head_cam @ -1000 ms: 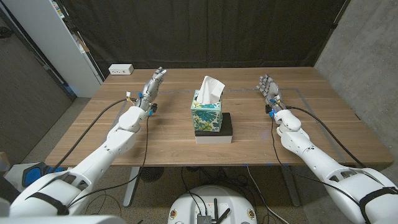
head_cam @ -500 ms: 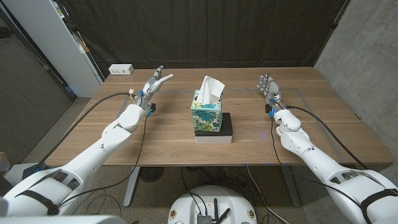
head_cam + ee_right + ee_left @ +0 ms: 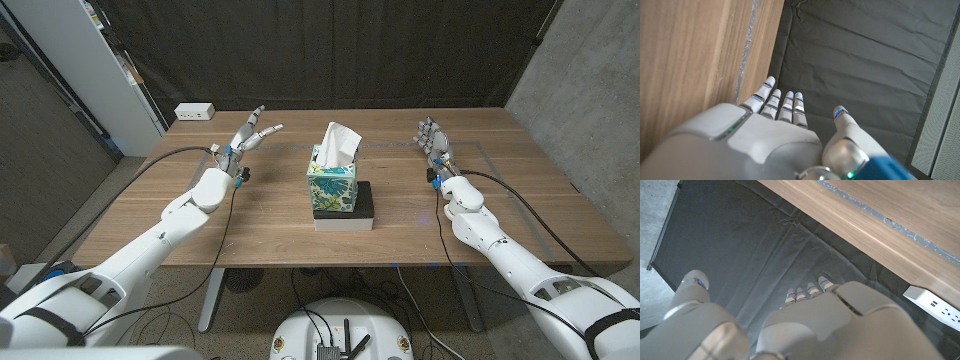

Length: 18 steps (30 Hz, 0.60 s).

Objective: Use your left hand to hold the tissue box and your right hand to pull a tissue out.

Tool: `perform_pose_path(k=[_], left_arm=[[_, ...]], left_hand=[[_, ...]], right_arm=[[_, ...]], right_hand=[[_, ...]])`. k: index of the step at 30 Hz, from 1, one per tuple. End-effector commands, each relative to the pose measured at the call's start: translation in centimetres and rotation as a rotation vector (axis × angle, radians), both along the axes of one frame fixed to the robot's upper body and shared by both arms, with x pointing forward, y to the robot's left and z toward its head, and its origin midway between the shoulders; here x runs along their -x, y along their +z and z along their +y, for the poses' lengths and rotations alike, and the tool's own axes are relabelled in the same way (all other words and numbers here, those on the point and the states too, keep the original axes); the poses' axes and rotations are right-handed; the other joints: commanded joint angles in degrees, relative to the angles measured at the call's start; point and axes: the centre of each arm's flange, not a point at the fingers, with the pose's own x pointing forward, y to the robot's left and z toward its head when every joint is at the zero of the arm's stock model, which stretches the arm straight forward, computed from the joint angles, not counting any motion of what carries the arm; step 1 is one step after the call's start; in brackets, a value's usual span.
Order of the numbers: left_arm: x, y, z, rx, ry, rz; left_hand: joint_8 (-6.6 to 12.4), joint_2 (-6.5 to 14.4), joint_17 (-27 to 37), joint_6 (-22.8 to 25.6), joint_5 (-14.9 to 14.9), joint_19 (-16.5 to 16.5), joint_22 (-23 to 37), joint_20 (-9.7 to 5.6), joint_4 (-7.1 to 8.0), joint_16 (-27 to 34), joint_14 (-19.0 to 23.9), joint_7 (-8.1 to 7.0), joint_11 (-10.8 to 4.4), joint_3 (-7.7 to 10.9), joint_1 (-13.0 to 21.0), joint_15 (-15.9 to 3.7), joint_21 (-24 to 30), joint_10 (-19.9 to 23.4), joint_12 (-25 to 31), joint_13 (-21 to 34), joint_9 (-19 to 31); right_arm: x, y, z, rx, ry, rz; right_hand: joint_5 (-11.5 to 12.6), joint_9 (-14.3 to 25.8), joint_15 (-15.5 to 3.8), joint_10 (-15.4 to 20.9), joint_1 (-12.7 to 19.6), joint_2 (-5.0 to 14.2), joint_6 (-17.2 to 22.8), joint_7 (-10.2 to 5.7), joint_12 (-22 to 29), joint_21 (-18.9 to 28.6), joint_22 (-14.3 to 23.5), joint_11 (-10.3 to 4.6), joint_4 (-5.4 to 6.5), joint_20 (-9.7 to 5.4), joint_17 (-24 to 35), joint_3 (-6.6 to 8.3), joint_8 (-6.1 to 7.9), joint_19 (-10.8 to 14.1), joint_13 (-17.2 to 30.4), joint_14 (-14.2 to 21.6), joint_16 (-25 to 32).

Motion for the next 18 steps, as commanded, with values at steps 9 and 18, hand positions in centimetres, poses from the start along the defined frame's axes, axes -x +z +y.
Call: perform_pose_path(k=[9, 18], left_arm=[[0.9, -1.0, -0.5, -0.005, -0.011, 0.002], [1.8, -1.7, -0.7, 0.001, -0.02, 0.006]], left_hand=[[0.96, 0.11, 0.16, -20.54, 0.47, -0.22, 0.22, -1.95, 0.18, 0.45, -13.95, -0.01, -0.09, -0.84, 1.38, -0.25, -0.16, -14.71, 0.68, 0.11, 0.15], [1.1, 0.12, 0.16, -20.27, 0.51, 0.09, 0.23, -2.02, 0.27, 0.48, -13.68, -0.06, -0.02, -1.21, 1.52, -0.22, -0.18, -14.47, 0.74, 0.12, 0.16]], right_arm=[[0.4, -0.1, -0.1, 0.003, -0.004, -0.001], [0.4, -0.1, -0.2, -0.004, -0.004, 0.001]], right_hand=[[0.04, 0.17, -0.26, 0.7, -0.13, 0.46, 0.7, 0.15, 0.29, -0.43, 0.31, -0.24, -0.41, -0.39, -0.05, 0.19, 0.54, 0.51, 0.18, 0.52, -0.21], [0.03, 0.16, -0.3, 0.77, -0.22, 0.64, 0.77, 0.16, 0.27, -0.67, 0.32, -0.19, -0.58, -0.52, -0.15, 0.08, 0.53, 0.5, 0.18, 0.53, -0.23]])
